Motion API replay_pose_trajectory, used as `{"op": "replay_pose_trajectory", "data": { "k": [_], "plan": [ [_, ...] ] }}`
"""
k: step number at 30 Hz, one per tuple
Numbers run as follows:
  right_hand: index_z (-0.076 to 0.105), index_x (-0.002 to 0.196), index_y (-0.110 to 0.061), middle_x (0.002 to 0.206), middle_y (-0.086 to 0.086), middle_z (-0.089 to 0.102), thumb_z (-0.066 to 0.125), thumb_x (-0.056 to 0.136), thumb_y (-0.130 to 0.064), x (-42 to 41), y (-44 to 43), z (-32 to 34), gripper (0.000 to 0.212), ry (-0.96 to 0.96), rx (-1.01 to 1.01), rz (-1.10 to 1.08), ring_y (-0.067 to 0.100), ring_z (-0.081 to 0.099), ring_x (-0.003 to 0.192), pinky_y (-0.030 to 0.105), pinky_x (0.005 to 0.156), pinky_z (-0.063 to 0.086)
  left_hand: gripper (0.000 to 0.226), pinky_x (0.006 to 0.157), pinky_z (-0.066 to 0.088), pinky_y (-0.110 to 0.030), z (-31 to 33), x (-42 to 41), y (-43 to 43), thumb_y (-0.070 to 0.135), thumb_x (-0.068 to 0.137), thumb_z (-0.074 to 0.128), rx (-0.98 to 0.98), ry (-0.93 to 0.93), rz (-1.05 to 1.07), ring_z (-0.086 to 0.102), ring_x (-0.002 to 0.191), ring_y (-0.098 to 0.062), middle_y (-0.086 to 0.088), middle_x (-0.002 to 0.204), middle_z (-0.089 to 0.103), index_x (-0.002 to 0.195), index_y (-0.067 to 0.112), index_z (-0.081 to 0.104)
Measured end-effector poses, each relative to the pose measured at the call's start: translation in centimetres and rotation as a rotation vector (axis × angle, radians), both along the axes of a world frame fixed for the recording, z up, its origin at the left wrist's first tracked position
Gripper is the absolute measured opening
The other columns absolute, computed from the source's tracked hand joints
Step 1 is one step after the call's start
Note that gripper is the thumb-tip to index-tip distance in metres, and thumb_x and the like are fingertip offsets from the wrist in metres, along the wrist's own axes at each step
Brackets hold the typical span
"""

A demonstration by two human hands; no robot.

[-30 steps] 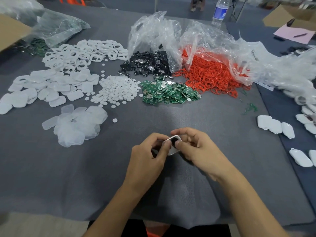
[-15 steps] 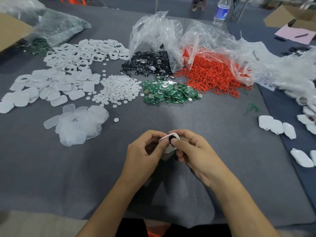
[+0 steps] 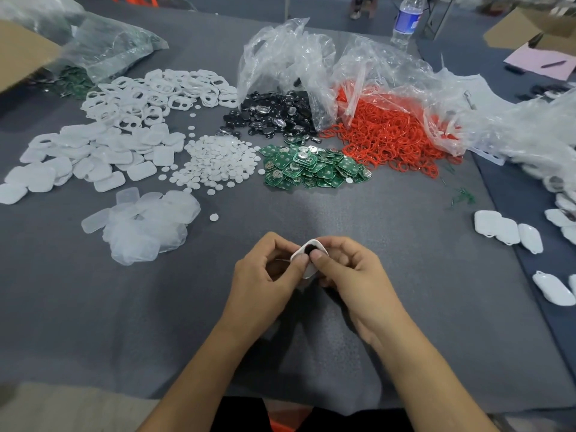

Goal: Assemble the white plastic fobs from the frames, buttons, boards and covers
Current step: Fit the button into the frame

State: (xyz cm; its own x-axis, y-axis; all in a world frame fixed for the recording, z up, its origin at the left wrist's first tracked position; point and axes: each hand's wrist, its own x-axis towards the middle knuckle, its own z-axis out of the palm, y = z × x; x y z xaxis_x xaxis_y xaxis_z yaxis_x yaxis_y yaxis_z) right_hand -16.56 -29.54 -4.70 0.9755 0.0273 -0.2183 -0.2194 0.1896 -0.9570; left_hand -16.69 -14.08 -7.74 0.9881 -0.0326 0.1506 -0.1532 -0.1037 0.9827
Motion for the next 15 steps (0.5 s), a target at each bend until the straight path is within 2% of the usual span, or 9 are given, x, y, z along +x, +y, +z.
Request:
{"op": "replay_pose_trajectory", "data": {
  "k": [4,8,11,13,15],
  "plan": [
    [0.071,0.102,-0.004,0.083,0.015,0.075,0.065,0.093,-0.001,0.08,0.39,-0.05,0.011,0.036,-0.015,-0.042,0.021,0.068,0.071,0.025,0.062,0.052,0.007,0.070,0.061,-0.031,0.01,-0.06,0.12,0.026,0.097,0.071,-0.012,-0.011,-0.018,0.077,0.080,-0.017,0.001,0.087,0.078,0.092,0.025,0.066],
    [0.076,0.093,-0.007,0.078,0.013,0.075,0.070,0.088,0.002,0.07,0.83,-0.38,0.012,-0.022,-0.085,-0.143,0.023,0.071,0.073,0.039,0.077,0.060,0.010,0.075,0.064,-0.043,-0.11,-0.16,0.09,0.030,0.094,0.071,-0.004,0.015,-0.020,0.077,0.083,-0.018,0.001,0.088,0.078,0.089,0.024,0.065],
    [0.079,0.095,-0.011,0.080,0.007,0.077,0.072,0.086,0.003,0.14,0.46,-0.34,0.018,-0.035,-0.179,-0.109,0.017,0.071,0.076,0.031,0.075,0.060,0.017,0.068,0.065,-0.040,0.08,-0.20,-0.21,0.038,0.087,0.073,0.008,0.043,0.053,0.076,0.077,-0.014,0.004,0.084,0.077,0.081,0.027,0.062],
    [0.079,0.098,-0.015,0.080,0.003,0.077,0.070,0.087,0.003,0.28,0.16,-0.35,0.023,-0.026,-0.256,-0.072,0.013,0.071,0.075,0.025,0.070,0.057,0.011,0.063,0.063,-0.032,0.15,-0.10,-0.48,0.036,0.088,0.074,0.093,0.024,0.097,0.074,0.073,-0.010,0.008,0.082,0.074,0.087,0.031,0.064],
    [0.079,0.099,-0.018,0.083,-0.001,0.078,0.068,0.088,0.002,0.52,-0.02,-0.45,0.025,-0.034,-0.381,-0.040,0.013,0.073,0.081,0.025,0.075,0.058,0.011,0.067,0.063,-0.033,0.29,-0.07,-0.72,0.028,0.089,0.073,0.162,0.008,0.100,0.073,0.076,-0.008,0.012,0.086,0.073,0.097,0.035,0.069]
  ]
}}
